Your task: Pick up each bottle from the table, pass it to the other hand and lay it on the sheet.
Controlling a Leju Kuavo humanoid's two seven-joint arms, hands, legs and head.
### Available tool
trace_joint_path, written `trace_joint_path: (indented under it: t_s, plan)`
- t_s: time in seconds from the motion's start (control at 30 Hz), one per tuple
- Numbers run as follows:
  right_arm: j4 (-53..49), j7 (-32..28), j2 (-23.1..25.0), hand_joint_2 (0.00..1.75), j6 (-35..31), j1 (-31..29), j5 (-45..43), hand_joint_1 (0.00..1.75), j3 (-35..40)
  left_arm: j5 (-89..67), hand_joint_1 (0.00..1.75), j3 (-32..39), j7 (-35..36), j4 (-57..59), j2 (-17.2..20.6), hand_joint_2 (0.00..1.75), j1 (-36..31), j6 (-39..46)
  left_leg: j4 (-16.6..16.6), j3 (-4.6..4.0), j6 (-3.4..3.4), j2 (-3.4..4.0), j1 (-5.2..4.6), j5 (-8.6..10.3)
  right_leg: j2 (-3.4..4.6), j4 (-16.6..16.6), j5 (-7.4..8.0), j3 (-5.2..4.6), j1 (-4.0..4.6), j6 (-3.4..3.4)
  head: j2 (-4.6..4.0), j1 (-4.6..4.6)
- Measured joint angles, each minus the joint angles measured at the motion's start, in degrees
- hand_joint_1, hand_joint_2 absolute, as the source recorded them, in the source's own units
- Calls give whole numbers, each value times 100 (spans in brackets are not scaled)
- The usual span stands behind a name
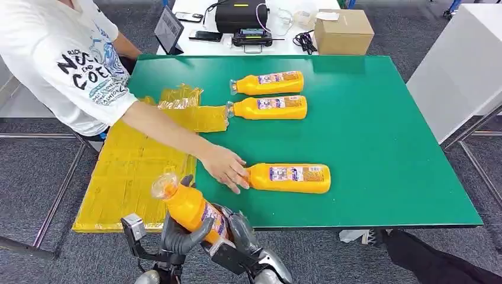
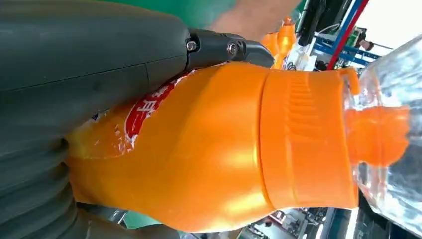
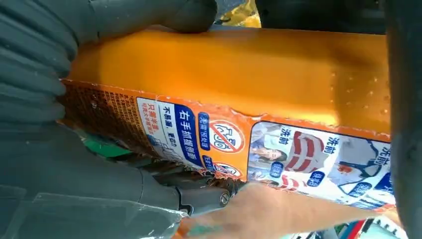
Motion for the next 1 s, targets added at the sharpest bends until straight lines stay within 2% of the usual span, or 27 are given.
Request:
trace_joint_path:
  t_s: [0.03, 0.3, 0.73, 0.97, 1.0]
  plan:
    - [9, 0, 0, 175, 4, -3, 0, 175, 0, -2, 175, 0, -4, 15, 4, 175, -5, -11, 0, 0, 0, 0, 0, 0, 0, 0, 0, 0, 0, 0, 0, 0]
    - [39, 0, 0, 175, 50, -18, -11, 175, 15, 339, 175, 57, -37, 107, 59, 175, -14, -653, 0, 0, 0, 1, 1, 0, 0, 0, 0, -1, 1, 0, 0, -2]
    - [72, -2, 0, 175, 66, -32, -11, 175, 44, 385, 175, 68, -35, 127, 101, 175, -25, -706, 0, -1, 0, 0, 0, 0, 0, 0, 0, -1, 0, 0, 0, 0]
    - [76, -87, 0, 175, 68, -34, -9, 175, 52, 741, 175, 94, 31, 173, 125, 175, -27, -1117, 0, 0, 0, 1, 1, 0, 0, 0, 0, -2, 1, 0, 0, -2]
    - [74, -92, 0, 175, 68, -34, -11, 133, 55, 789, 175, 98, 48, 173, 133, 175, -27, -1169, 0, 0, 0, 1, 1, 0, 0, 0, 0, -1, 1, 0, 0, 0]
